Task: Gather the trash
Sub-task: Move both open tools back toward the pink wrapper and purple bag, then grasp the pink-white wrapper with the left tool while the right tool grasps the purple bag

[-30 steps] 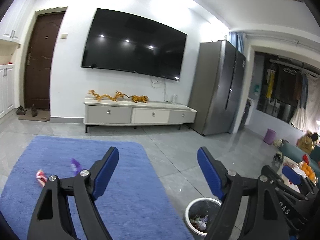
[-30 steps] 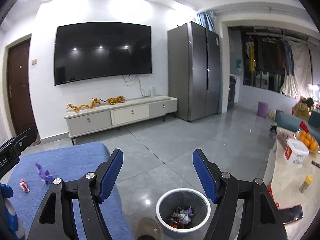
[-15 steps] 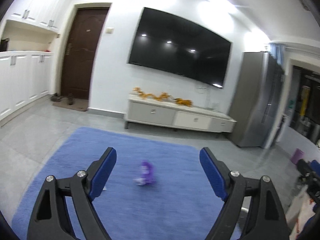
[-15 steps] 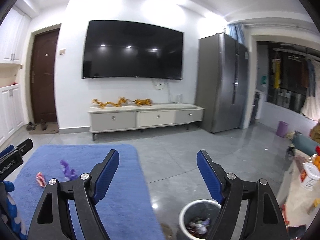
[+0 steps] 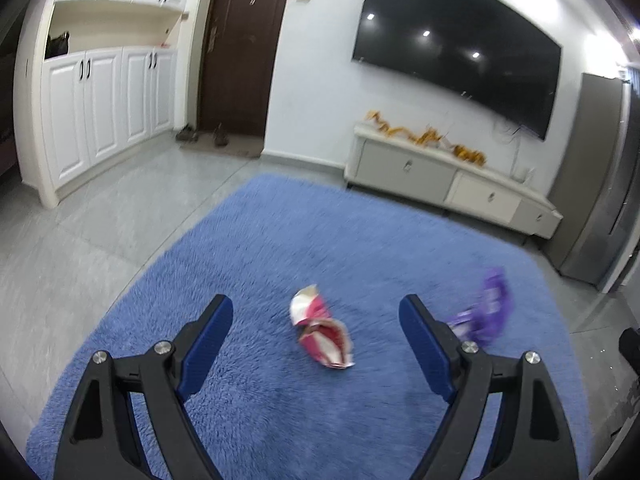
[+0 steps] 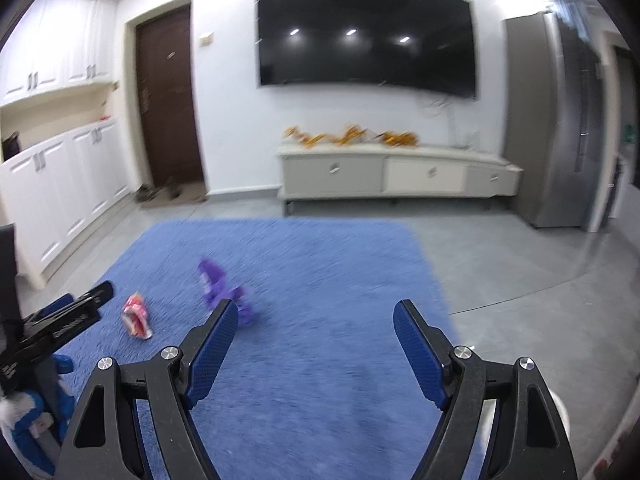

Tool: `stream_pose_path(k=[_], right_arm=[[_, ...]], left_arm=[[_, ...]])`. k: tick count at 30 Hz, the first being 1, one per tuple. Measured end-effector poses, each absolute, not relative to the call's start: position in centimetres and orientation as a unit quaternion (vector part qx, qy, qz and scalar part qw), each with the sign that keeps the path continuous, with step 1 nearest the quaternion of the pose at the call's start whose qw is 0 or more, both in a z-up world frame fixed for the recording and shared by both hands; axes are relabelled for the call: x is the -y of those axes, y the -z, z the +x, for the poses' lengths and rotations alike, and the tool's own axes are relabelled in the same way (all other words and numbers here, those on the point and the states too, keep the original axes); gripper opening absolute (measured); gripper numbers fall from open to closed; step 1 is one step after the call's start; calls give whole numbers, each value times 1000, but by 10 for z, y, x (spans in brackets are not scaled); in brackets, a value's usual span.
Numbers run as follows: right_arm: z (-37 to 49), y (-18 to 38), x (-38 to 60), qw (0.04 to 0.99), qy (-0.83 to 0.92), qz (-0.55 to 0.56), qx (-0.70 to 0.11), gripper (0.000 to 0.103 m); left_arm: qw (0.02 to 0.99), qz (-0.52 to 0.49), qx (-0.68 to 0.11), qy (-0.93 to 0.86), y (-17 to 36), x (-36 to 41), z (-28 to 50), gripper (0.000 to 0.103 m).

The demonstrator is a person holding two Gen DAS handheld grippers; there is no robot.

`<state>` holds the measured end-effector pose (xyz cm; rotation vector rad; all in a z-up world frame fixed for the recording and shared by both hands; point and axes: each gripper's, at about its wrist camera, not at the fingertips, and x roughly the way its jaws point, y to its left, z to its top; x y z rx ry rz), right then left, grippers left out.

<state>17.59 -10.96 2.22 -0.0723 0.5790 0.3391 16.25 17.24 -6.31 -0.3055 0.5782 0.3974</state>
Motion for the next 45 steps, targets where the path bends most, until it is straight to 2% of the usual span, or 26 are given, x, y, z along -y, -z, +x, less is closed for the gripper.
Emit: stream_pose_path(k=[5, 15, 18, 22, 24, 26, 28, 30, 34, 35, 45], right_arm=[[211, 6, 76, 923, -214, -36, -318, 78], [256, 40, 38, 891, -279, -29, -356, 78], [265, 48, 31, 881, -288, -21, -374, 78], [270, 53, 29, 874, -293, -14, -387, 63], [271, 57, 29, 870, -294, -17, -395, 50], [270, 59, 29, 868, -294, -18, -400, 46], [268, 57, 32, 869, -296, -15, -397, 44], [263, 56, 33, 870, -294, -15, -395, 43], [253, 54, 42, 871, -292, -1, -395, 42], [250, 52, 45, 872, -290, 0, -395, 36], [203, 27, 85, 887, -262, 7, -380, 36]], left_arm=[[917, -161, -307, -197, 90, -182, 189, 85], [906, -153, -343, -194, 108, -180, 214, 84], [903, -153, -355, -190, 112, -179, 219, 75], [894, -169, -371, -187, 119, -184, 223, 62], [892, -175, -374, -185, 121, -186, 223, 56], [892, -178, -375, -180, 123, -188, 223, 51], [893, -180, -374, -172, 123, -188, 223, 40], [895, -182, -372, -165, 123, -188, 223, 35], [899, -181, -363, -165, 121, -185, 216, 33], [901, -178, -360, -166, 119, -184, 213, 32], [922, -149, -330, -133, 92, -146, 171, 31]])
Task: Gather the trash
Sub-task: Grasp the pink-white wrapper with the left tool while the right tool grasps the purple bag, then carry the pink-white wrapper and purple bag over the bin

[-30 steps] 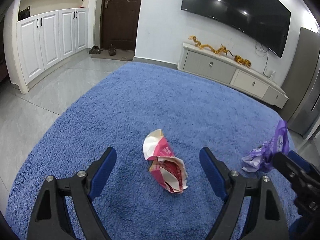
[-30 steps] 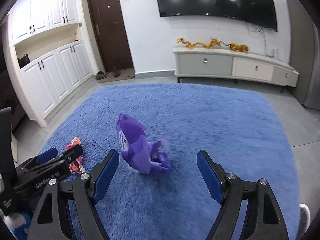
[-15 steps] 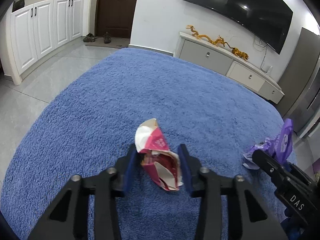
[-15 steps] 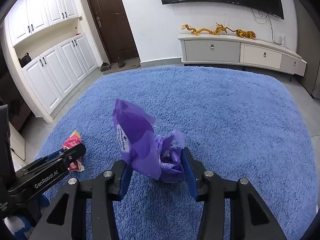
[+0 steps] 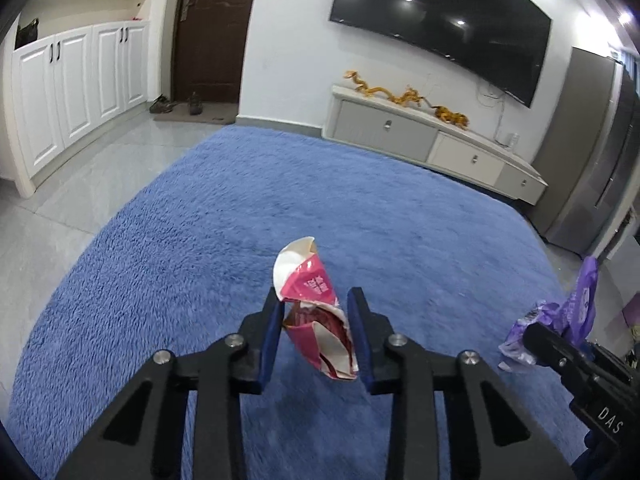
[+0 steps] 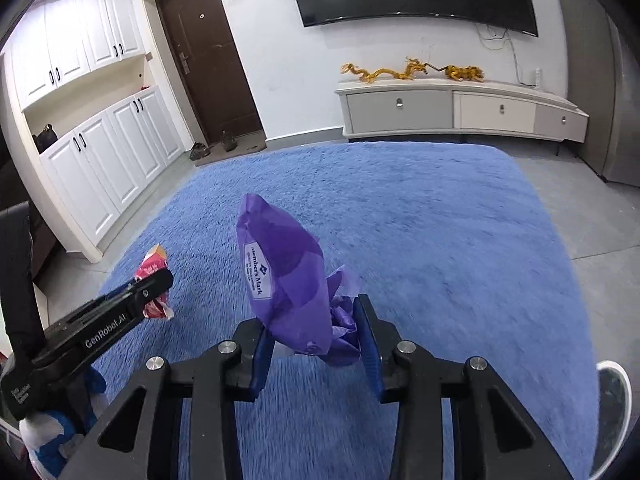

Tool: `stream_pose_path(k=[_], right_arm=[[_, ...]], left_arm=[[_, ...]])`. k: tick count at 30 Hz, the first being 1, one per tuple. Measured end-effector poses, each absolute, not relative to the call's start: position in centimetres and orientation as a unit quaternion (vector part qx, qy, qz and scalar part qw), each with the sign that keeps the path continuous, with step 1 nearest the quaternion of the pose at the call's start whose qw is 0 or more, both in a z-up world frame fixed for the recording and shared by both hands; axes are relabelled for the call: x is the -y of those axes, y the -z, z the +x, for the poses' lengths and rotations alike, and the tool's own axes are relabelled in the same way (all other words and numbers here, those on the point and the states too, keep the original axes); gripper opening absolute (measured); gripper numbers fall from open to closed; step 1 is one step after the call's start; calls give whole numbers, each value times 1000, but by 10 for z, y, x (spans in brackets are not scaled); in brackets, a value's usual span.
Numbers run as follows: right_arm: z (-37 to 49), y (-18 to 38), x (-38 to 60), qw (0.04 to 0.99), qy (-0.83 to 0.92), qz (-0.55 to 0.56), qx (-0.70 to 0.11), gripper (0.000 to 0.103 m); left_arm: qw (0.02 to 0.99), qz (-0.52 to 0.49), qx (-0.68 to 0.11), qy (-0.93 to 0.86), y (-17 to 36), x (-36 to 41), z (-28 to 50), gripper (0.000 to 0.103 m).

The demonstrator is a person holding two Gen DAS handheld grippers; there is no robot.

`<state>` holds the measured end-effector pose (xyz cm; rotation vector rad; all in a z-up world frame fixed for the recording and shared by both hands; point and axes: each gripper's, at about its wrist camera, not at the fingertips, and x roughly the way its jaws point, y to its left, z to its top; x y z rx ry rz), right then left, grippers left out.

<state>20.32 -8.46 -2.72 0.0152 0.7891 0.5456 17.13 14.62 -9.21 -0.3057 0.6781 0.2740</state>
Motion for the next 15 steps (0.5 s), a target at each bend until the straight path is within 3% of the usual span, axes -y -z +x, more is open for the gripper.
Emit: stream_pose_path(k=[15], right_arm=[[128, -1, 142, 909, -215, 30, -355, 35]], left_arm=[[951, -83, -295, -36, 49, -67, 97, 30]])
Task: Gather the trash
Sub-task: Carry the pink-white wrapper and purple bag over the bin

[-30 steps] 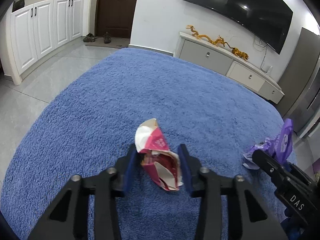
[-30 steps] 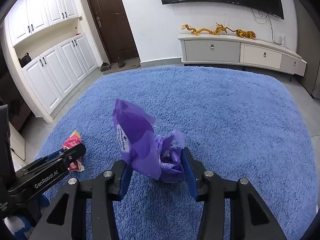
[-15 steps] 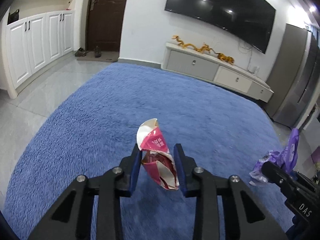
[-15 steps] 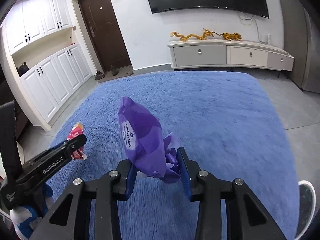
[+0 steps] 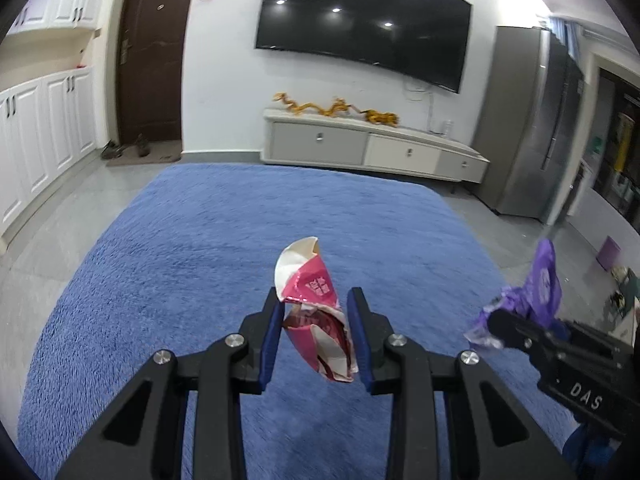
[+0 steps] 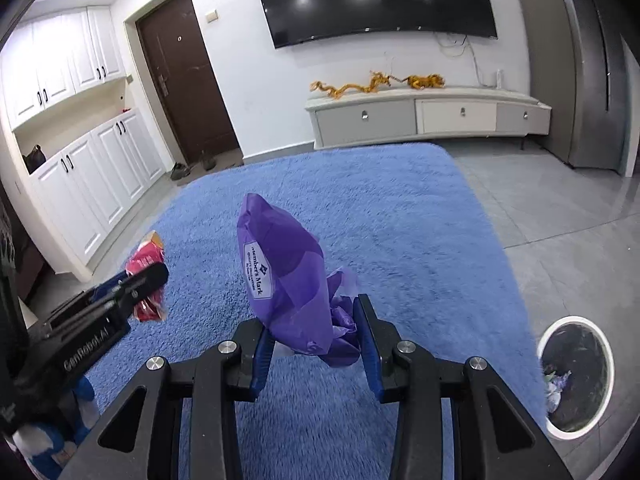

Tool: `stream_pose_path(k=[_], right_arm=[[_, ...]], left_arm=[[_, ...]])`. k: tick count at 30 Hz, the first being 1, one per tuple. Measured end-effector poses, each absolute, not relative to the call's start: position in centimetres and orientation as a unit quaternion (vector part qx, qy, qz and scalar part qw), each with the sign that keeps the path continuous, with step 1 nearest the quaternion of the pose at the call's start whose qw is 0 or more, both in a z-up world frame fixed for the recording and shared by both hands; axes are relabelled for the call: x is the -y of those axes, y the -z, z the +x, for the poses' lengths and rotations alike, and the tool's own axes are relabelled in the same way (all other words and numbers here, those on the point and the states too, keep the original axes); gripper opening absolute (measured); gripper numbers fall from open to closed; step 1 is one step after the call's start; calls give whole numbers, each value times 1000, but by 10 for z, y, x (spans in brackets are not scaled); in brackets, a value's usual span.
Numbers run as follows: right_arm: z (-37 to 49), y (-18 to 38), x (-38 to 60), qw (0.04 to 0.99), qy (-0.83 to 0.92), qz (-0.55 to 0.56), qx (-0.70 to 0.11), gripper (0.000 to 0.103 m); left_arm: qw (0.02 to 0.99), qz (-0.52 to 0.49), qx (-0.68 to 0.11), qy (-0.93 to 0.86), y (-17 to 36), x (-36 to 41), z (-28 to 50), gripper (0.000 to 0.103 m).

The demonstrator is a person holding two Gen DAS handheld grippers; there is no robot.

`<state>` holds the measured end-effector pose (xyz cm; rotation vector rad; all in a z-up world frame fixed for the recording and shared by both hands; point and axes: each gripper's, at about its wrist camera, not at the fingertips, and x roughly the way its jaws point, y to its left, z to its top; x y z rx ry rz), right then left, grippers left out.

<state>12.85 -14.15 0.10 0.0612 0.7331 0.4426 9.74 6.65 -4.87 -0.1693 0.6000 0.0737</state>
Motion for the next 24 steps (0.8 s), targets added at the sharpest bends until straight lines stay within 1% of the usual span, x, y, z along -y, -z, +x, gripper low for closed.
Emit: stream_pose_path(k=[12, 18, 24], right_arm=[[86, -34, 176, 935, -187, 41, -298, 35], [68, -47, 208, 949, -156, 57, -267, 35], [65, -48, 244, 959, -113, 75, -250, 36]], left_arm=[[969, -46, -241, -8, 3, -26, 52, 30], [974, -21, -227, 5, -13, 3, 43, 30], [974, 17, -226, 27, -19, 41, 46, 30]])
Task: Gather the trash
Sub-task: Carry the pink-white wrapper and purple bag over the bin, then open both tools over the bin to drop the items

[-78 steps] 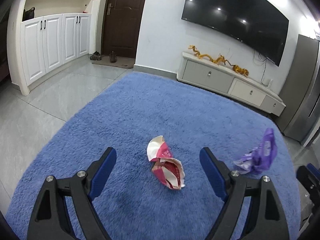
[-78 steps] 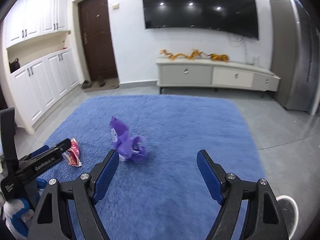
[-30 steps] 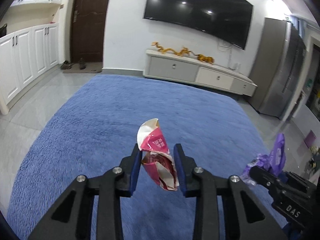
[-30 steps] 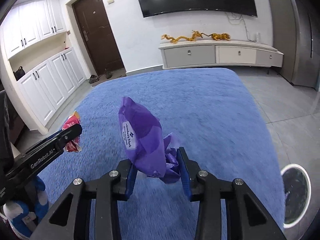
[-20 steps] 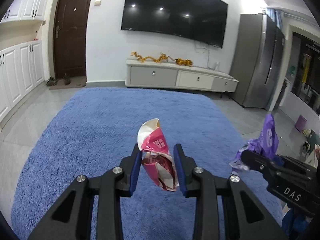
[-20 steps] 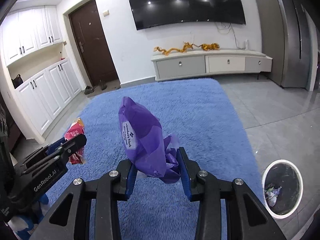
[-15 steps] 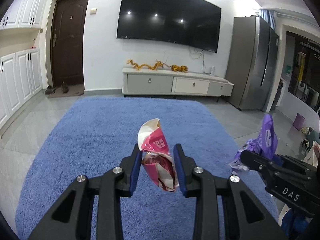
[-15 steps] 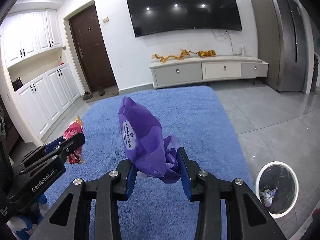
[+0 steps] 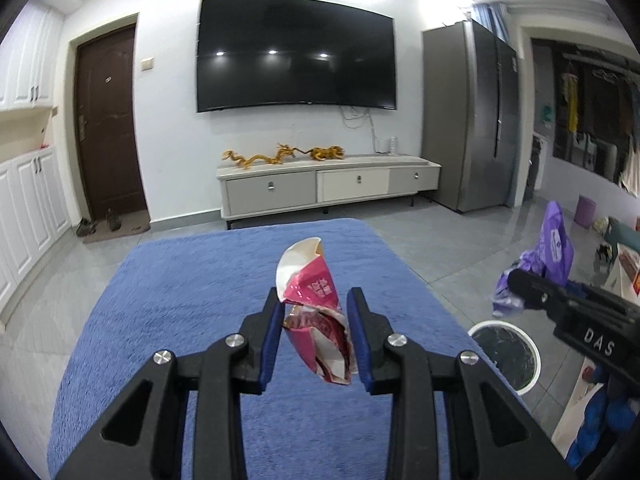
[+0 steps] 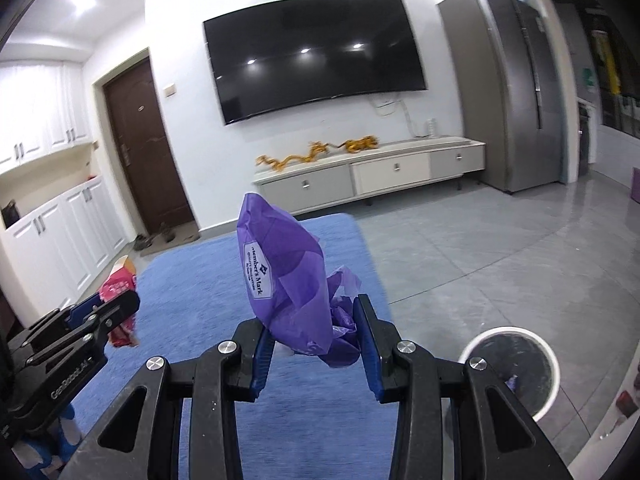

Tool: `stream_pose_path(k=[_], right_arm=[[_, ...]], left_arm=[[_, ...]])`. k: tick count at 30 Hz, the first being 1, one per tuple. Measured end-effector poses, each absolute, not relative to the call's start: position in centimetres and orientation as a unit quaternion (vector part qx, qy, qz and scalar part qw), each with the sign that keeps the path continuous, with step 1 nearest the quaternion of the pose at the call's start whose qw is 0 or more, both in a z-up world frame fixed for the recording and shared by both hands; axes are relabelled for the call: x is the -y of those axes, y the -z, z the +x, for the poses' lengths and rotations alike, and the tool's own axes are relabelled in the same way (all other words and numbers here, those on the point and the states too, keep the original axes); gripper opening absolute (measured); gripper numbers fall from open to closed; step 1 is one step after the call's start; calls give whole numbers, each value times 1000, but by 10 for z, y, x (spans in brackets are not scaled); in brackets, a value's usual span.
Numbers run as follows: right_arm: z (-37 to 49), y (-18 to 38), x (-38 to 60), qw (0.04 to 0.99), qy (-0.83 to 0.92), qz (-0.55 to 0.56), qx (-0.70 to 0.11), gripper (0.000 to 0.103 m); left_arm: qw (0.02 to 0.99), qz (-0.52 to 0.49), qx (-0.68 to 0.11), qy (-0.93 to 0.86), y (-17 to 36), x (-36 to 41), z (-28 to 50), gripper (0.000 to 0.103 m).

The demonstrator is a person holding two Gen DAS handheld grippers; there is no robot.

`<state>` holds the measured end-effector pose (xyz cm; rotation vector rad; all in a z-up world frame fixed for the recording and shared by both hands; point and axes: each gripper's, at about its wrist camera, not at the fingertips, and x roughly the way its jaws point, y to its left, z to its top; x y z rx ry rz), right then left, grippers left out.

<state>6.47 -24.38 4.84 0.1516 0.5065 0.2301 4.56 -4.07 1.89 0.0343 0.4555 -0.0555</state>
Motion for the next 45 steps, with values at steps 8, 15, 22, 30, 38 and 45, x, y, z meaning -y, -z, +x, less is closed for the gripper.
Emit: stream_pose_path(k=[8, 15, 22, 30, 38, 45], right_arm=[[67, -38, 309, 966, -40, 100, -236, 36], [77, -4, 396, 953, 54, 151, -259, 36], [109, 40, 469, 927, 117, 186, -303, 38], [146, 95, 512, 898, 138, 218, -357, 43], [155, 110, 520, 882, 167, 216, -383, 51], [149, 91, 503, 886, 158, 209, -381, 53]], left_arm=[[958, 53, -262, 100, -16, 113, 72, 30], [923, 78, -321, 195, 3, 217, 121, 30], [883, 82, -384, 256, 42, 312, 184, 31], [843, 55, -444, 300, 89, 376, 239, 39], [829, 36, -469, 304, 112, 391, 259, 55], [859, 49, -435, 264, 94, 366, 241, 55]])
